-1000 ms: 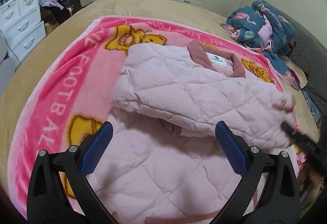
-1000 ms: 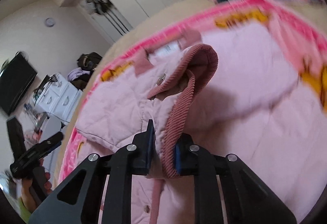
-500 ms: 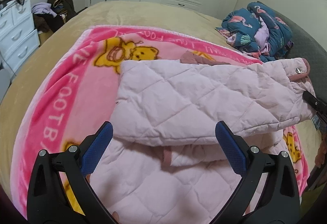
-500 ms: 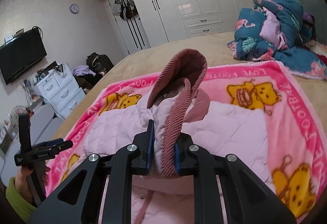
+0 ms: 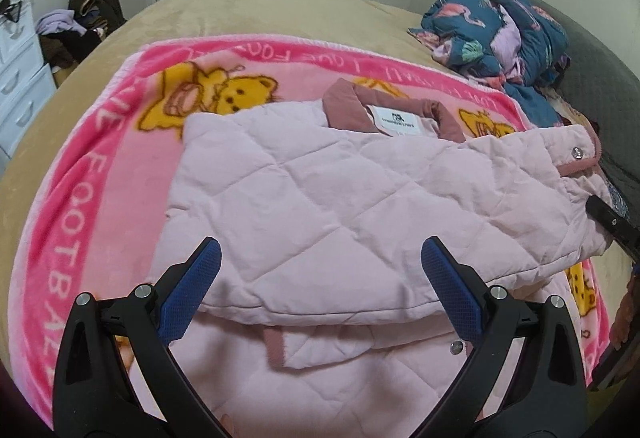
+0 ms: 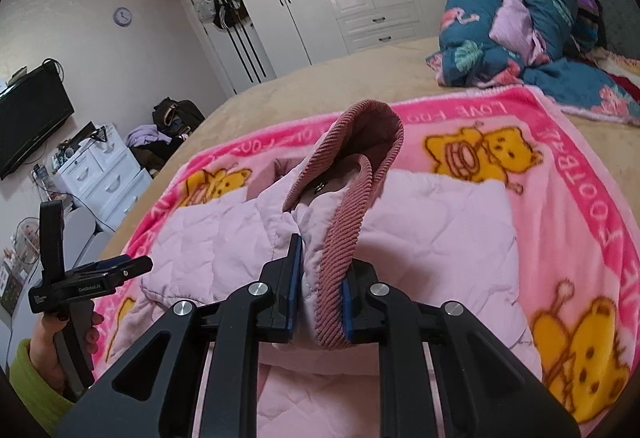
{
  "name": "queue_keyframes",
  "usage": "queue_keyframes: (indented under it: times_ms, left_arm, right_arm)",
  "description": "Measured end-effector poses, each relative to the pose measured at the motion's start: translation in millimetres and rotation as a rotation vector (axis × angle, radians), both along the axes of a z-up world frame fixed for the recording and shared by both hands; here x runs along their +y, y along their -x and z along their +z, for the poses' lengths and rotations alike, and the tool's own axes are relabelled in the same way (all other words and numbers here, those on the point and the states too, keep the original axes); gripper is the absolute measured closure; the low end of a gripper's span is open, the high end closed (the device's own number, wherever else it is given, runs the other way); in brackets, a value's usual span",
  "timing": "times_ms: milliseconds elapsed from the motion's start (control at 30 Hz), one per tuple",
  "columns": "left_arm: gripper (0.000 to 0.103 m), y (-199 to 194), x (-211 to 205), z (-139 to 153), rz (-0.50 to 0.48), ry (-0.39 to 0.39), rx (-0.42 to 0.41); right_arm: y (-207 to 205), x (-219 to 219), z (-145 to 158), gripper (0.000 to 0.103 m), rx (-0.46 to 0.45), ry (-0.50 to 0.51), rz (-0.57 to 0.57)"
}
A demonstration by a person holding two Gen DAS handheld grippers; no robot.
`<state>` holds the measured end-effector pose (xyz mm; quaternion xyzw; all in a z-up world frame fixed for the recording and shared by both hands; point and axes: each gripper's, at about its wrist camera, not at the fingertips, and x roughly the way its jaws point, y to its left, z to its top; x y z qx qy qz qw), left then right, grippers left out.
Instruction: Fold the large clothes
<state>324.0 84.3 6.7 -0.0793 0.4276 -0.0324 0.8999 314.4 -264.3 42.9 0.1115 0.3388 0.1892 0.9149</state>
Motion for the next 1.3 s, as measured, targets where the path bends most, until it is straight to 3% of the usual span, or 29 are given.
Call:
queue_keyframes:
  times_ms: [333, 533, 667, 900, 1300]
  left_arm:
    - [0.009, -8, -14, -15, -0.020, -0.005, 0.022]
    - [0.009, -11, -26, -24, -0.056, -0.005, 0.045]
    - [0.009, -12, -31, -31, -0.072, -0.017, 0.064]
    - [0.009, -16, -31, -53, -0.090, -0.061, 0.118]
    - [0.008, -17, -24, -66, -0.089, -0.039, 0.125]
  right_arm:
    - [-2, -2, -20, 0.083, 0.047, 0.018, -0.026]
    - [0, -9, -21, 0.061, 0.057, 0.003, -0.063]
    - [9, -14, -11, 0.050, 0.012, 0.035, -0.093]
    - [18, 8, -12, 0.046, 0.000, 0.120, -0.022]
    - [-7, 67, -39, 0.046, 0.105, 0.197, 0.081]
